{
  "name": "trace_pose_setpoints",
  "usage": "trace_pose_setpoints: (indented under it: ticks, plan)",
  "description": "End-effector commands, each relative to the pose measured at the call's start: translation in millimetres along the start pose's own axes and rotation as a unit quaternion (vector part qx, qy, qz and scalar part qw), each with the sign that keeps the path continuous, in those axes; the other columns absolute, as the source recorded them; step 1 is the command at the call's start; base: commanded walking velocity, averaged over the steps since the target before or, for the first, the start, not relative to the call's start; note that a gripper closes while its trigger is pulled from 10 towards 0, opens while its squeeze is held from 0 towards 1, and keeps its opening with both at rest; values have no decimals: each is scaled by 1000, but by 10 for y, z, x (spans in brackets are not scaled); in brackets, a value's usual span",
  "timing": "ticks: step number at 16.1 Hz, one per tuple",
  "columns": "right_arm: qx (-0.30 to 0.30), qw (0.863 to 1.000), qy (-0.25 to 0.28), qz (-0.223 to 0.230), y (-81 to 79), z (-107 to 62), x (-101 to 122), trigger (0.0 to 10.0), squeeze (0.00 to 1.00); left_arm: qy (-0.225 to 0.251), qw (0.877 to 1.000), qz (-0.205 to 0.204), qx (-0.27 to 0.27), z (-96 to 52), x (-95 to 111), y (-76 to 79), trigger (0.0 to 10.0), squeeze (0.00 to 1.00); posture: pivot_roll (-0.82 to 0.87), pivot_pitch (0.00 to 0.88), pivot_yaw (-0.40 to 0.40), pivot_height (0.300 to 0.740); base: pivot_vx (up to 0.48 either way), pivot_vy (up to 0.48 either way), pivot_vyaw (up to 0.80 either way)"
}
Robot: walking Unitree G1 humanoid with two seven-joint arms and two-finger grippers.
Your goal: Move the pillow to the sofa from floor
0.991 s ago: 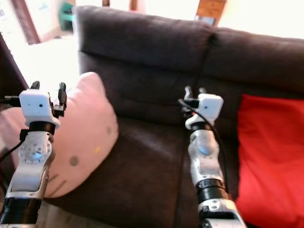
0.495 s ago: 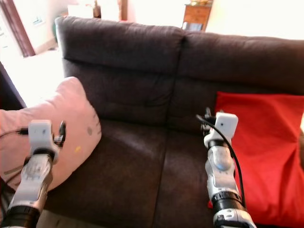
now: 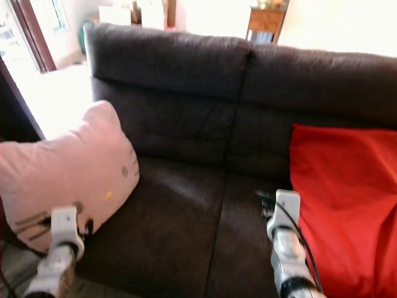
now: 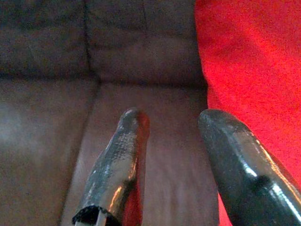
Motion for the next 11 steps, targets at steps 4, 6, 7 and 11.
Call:
trace_pose_setpoints:
  ticks: [4, 6, 7, 11]
  plan:
    - [38, 995, -89, -21, -100, -122, -398, 10000, 0, -102, 995, -10, -6, -131, -464, 23, 10000, 0, 87, 0, -62, 740, 0, 0, 0]
    - [50, 991, -122, -29, -166, -184, -545, 10000, 0, -127, 991, -34, -11, -163, -557, 40, 10000, 0, 101, 0, -59, 740, 0, 0, 0]
    - [56, 988, -140, -25, -195, -224, -628, 10000, 0, -139, 989, -41, -20, -175, -597, 65, 10000, 0, 101, 0, -55, 740, 0, 0, 0]
    - [70, 976, -204, -13, -179, -404, -945, 10000, 0, -191, 980, 15, -62, -300, -829, 111, 10000, 0, 90, 0, -35, 740, 0, 0, 0]
Point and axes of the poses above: a point about 5 cm out from each wrist's last joint towards the gripper, its own z axis pointing out of the wrist towards the gripper, its own x axis along the axis of the wrist's last joint, y = z × x, the point moved 2 cm from there along z, pointing out of the wrist towards the gripper
